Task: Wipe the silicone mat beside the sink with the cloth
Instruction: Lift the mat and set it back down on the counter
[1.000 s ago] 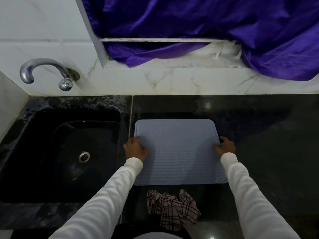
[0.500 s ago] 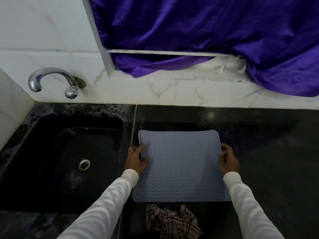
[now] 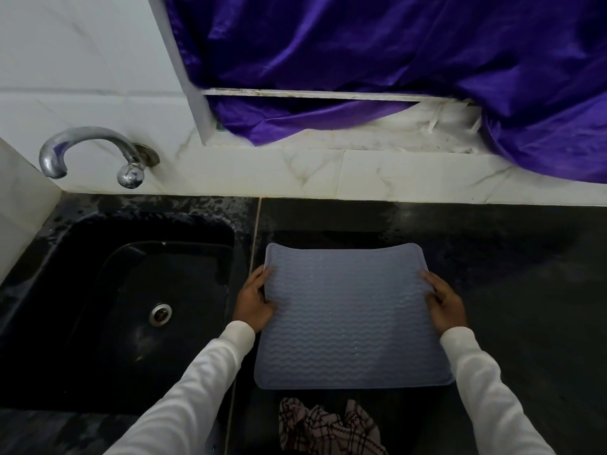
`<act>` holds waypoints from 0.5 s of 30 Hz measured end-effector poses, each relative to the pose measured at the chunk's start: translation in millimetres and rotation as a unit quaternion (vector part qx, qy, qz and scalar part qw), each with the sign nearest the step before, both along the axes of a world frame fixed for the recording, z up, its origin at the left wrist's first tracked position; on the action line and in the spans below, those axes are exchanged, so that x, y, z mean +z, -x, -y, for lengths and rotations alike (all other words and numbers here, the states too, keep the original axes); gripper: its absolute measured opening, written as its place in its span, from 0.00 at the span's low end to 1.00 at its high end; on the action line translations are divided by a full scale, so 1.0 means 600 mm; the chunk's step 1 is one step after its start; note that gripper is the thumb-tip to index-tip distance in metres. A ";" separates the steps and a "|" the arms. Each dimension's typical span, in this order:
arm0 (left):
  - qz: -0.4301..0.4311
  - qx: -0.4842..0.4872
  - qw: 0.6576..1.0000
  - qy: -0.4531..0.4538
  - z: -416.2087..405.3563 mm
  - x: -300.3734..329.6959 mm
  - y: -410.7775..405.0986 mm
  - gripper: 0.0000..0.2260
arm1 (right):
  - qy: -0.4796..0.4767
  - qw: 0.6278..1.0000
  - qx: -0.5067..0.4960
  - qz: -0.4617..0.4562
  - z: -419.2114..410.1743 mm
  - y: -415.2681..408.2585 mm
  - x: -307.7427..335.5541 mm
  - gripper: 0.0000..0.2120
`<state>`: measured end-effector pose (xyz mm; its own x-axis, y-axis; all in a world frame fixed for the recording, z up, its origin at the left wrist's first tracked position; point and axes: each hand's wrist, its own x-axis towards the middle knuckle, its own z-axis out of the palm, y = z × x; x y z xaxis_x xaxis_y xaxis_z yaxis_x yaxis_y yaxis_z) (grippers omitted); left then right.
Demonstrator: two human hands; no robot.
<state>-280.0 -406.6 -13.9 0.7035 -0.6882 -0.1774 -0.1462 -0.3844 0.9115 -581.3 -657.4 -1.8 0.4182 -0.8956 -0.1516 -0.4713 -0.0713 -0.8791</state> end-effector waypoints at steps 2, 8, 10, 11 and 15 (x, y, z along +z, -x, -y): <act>-0.021 0.020 0.999 0.015 0.008 0.008 -0.001 0.33 | 0.005 1.000 0.001 0.014 0.004 -0.007 0.008 0.20; -0.026 0.021 0.999 0.041 0.031 0.014 -0.023 0.32 | 0.013 0.999 0.012 0.043 0.033 -0.038 0.009 0.19; -0.019 0.019 0.999 0.040 0.043 0.015 -0.036 0.32 | 0.018 0.999 0.022 0.041 0.045 -0.052 0.008 0.19; -0.013 0.019 0.999 0.041 0.049 0.015 -0.045 0.32 | 0.022 0.999 0.026 0.038 0.051 -0.059 0.009 0.19; -0.013 0.029 0.998 0.058 0.076 0.016 -0.091 0.33 | 0.043 0.998 0.029 0.040 0.078 -0.085 0.014 0.20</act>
